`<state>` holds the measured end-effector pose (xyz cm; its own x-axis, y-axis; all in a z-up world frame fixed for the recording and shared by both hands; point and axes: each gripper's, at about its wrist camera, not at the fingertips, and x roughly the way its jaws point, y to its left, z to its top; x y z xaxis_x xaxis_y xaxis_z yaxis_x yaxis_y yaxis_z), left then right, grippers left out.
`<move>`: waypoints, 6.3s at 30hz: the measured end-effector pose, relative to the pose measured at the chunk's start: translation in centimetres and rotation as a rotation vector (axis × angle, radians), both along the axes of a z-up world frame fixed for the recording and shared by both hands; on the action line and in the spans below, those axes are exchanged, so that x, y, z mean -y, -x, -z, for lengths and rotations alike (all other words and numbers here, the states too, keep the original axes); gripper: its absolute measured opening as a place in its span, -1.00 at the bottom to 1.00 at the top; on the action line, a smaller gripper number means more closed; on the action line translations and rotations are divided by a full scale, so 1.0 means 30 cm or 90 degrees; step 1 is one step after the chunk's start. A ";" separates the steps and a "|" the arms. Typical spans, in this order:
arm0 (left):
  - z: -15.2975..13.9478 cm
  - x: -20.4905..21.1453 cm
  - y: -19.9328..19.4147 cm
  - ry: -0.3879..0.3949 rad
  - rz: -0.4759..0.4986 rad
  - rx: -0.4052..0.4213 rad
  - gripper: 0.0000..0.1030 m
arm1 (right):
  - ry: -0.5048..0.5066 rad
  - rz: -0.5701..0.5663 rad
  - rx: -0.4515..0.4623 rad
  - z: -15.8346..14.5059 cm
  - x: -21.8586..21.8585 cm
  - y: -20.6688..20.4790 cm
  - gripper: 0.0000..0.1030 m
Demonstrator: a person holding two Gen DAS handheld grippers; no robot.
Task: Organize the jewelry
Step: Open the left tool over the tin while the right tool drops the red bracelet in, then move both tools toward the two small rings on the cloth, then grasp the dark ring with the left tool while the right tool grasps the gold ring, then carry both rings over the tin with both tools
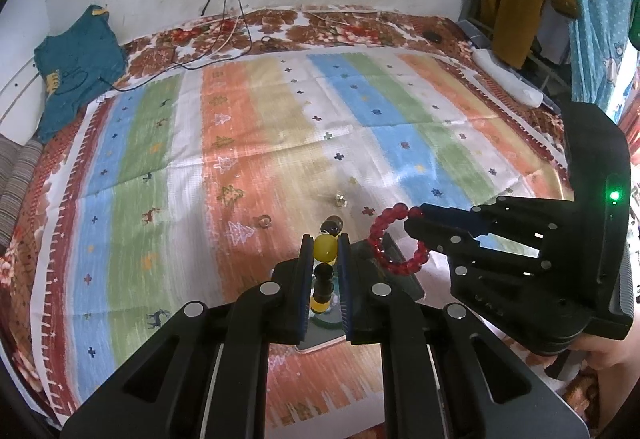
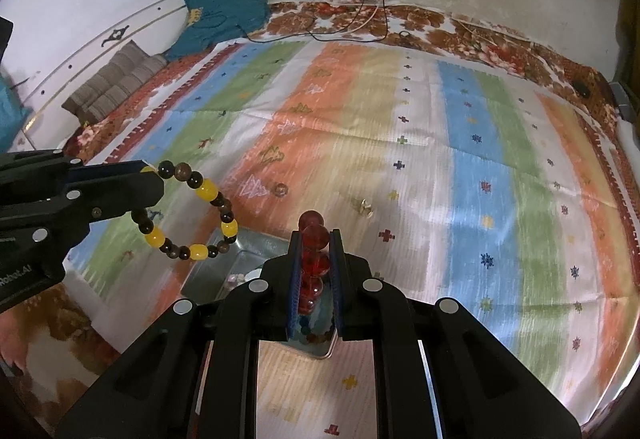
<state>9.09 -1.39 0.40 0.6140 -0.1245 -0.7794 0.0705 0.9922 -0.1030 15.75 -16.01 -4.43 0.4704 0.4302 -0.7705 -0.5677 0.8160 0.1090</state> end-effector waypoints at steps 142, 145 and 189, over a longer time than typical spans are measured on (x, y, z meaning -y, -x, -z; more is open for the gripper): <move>0.522 -0.177 -0.565 -0.083 -0.073 -0.265 -0.64 | 0.174 0.026 -0.171 0.427 -0.196 -0.526 -0.68; 0.479 -0.177 -0.540 -0.070 -0.076 -0.249 -0.64 | 0.162 0.028 -0.158 0.386 -0.193 -0.503 -0.68; 0.182 -0.081 -0.288 -0.015 -0.068 -0.112 -0.64 | 0.062 0.032 -0.069 0.135 -0.107 -0.270 -0.68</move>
<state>17.74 1.04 -5.06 0.4766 -0.0465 -0.8779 -0.0521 0.9953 -0.0810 23.84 -12.81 -8.48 0.4009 0.3287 -0.8551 -0.5156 0.8525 0.0859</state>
